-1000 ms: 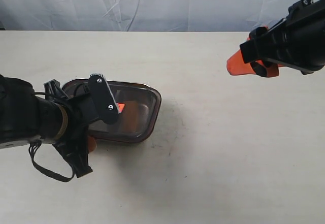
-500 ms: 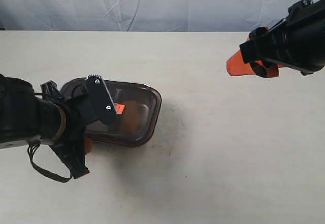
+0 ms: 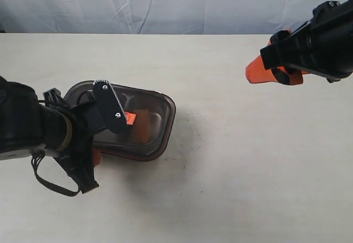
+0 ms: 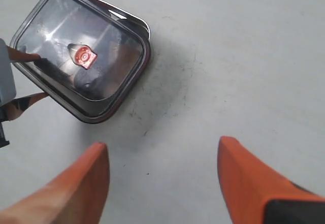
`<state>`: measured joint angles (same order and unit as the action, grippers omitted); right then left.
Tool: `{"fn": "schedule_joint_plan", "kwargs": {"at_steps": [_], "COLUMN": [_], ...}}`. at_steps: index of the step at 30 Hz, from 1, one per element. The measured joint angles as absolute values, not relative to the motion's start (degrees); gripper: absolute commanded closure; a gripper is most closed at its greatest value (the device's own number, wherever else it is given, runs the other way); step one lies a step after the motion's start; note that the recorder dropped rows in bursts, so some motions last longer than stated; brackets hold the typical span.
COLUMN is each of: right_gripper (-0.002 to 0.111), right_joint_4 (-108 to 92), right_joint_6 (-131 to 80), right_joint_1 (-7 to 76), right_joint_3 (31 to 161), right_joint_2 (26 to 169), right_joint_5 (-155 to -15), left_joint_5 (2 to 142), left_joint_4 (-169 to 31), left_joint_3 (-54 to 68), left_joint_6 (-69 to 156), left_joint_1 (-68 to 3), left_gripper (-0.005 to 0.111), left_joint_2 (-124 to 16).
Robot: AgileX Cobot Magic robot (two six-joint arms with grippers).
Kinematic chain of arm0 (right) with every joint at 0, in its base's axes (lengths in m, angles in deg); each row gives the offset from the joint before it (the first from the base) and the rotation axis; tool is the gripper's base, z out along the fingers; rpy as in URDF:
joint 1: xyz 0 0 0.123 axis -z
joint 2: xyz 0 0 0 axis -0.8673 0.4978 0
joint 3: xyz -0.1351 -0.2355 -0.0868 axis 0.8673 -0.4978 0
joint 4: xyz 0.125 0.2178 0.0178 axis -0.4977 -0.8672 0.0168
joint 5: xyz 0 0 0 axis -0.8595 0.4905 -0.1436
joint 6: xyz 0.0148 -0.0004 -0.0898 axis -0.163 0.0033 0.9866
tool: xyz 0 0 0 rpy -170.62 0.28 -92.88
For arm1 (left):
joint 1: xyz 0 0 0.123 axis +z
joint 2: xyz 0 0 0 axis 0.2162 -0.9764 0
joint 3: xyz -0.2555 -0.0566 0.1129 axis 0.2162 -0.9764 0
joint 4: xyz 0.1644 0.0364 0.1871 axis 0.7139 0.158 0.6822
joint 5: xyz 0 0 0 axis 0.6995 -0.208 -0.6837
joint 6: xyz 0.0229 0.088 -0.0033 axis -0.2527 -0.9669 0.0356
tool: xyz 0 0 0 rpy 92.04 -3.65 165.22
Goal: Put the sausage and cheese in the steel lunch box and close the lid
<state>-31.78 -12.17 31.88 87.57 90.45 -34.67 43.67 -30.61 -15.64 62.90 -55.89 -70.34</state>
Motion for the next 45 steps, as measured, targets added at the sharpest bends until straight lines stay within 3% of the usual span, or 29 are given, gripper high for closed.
{"fn": "schedule_joint_plan", "kwargs": {"at_steps": [9,17,29,32,33,35,45], "right_gripper": [0.048,0.048,0.050,0.068,0.080,0.107,0.109], "right_joint_4": [-32.0,-34.2,-36.4,-39.8,-41.3,-43.4,-50.7], "right_joint_6": [-12.3,-12.3,-12.3,-12.3,-11.9,-11.5,-10.6], "right_joint_1": [31.9,31.9,31.9,31.9,31.7,30.5,17.6], "right_joint_3": [87.6,87.6,87.6,87.2,86.5,84.7,76.1], "right_joint_2": [90.4,90.4,90.4,90.4,90.4,90.4,99.5], "right_joint_5": [-34.4,-34.0,-33.3,-33.3,-33.3,-33.8,-45.6], "left_joint_5": [36.9,46.4,40.9,37.5,35.6,31.9,23.0], "left_joint_4": [-40.9,-33.1,-30.1,-32.4,-34.0,-37.3,-50.0], "left_joint_3": [-14.4,-14.6,-11.0,-10.8,-10.8,-10.8,-10.8], "left_joint_6": [62.9,62.9,63.0,63.3,63.4,63.4,62.2], "left_joint_1": [-55.9,-55.9,-55.9,-55.9,-55.9,-55.9,-55.9], "left_gripper": [0.052,0.055,0.088,0.100,0.106,0.106,0.106], "left_joint_2": [-61.6,-65.1,-57.3,-54.2,-53.3,-52.0,-50.7]}}
